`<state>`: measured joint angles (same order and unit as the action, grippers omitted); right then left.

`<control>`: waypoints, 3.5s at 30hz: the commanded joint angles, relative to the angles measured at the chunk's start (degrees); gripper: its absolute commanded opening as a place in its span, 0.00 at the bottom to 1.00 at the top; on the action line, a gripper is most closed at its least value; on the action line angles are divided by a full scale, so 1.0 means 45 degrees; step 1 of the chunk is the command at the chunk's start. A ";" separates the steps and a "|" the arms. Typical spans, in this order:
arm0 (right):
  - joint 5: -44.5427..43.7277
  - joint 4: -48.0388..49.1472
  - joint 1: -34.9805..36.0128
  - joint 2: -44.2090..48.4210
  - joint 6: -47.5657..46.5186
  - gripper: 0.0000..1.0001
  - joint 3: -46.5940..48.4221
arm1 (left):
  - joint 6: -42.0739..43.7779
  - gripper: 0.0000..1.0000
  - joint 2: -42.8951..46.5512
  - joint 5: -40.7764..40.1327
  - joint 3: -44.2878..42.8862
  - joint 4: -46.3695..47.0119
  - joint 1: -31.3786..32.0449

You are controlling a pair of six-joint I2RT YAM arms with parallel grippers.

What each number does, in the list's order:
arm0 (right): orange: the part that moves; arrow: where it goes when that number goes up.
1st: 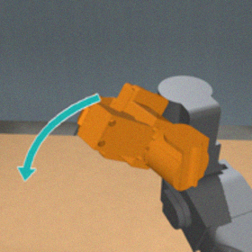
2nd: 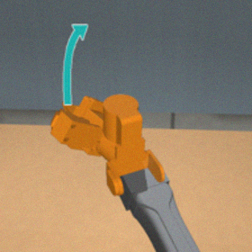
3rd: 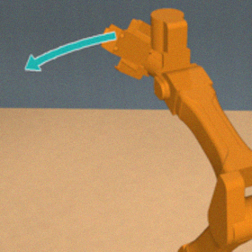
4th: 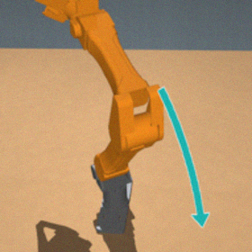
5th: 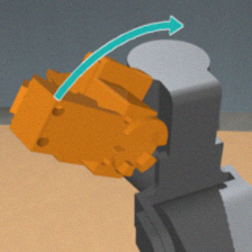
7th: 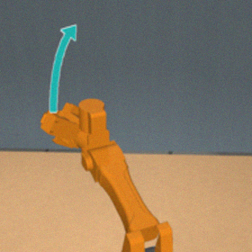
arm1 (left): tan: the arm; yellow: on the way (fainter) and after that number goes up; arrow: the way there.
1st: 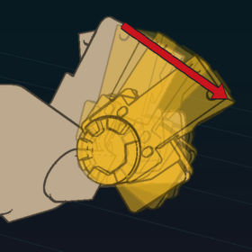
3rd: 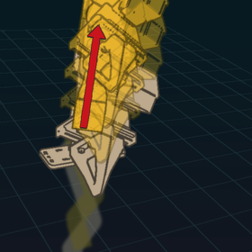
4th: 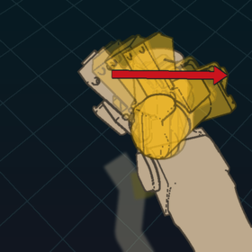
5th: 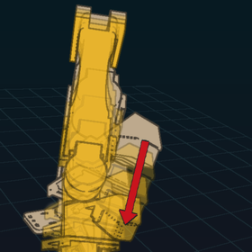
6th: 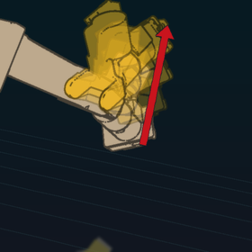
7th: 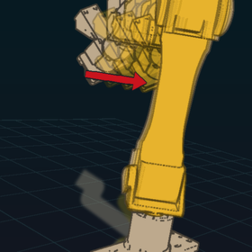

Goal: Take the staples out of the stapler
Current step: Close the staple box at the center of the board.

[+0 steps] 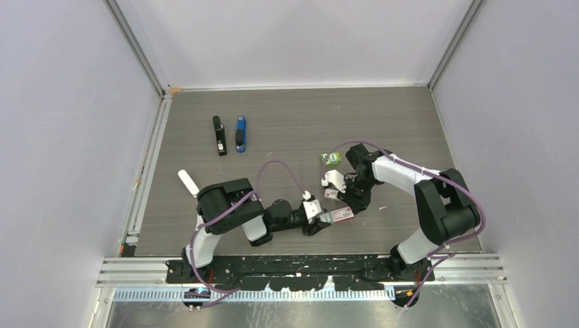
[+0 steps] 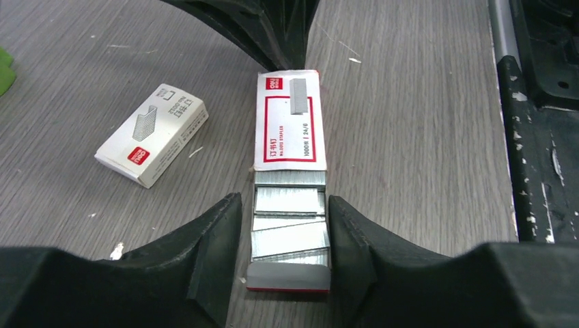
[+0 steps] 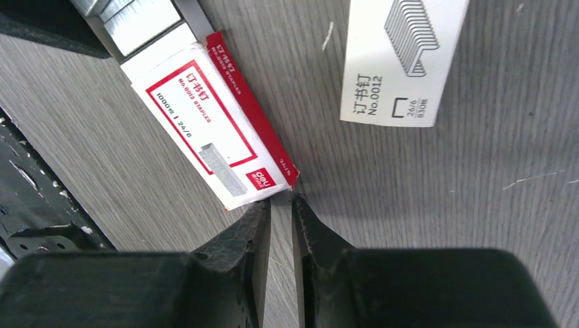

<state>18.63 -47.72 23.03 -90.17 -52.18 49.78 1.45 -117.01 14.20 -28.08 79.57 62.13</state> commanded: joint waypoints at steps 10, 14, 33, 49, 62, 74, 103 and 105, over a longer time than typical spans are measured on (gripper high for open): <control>-0.0359 0.0048 -0.0838 -0.0215 0.0903 0.25 0.0724 | -0.1246 0.69 0.3440 -0.1388 -0.0642 -0.4564 0.0247; -0.0214 -0.0287 -0.0879 -0.0451 0.1772 0.25 0.1160 | -0.1922 0.71 0.5384 -0.2044 -0.0465 -0.6289 0.0261; -0.0176 -0.1055 -0.0904 -0.1593 0.3237 0.22 0.1888 | -1.0635 0.39 0.8240 -0.4846 0.0646 -1.2524 0.0887; 0.0008 -0.1167 -0.0880 -0.1589 0.3042 0.22 0.1887 | -1.5178 0.40 0.4539 -0.6218 0.1490 -0.7469 0.0862; 0.0267 -0.1256 -0.0826 -0.1574 0.2945 0.21 0.1888 | -1.5556 0.22 0.3427 -0.6248 0.1318 -0.7118 0.0872; 0.0444 -0.1381 -0.0569 -0.1652 0.2827 0.21 0.1887 | -1.5679 0.18 0.3140 -0.6145 0.1147 -0.6862 0.0850; 0.0777 -0.1583 0.0464 -0.2244 0.2961 0.21 0.2004 | -1.5597 0.10 0.3212 -0.5656 0.0661 -0.6916 0.0833; 0.0681 -0.1559 0.0659 -0.2308 0.2992 0.21 0.2004 | -1.5599 0.10 0.3212 -0.5635 0.0620 -0.6919 0.0841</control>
<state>21.02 -54.87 24.05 -99.66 -38.96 57.34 -70.11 -101.25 -11.88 -24.51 52.21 65.89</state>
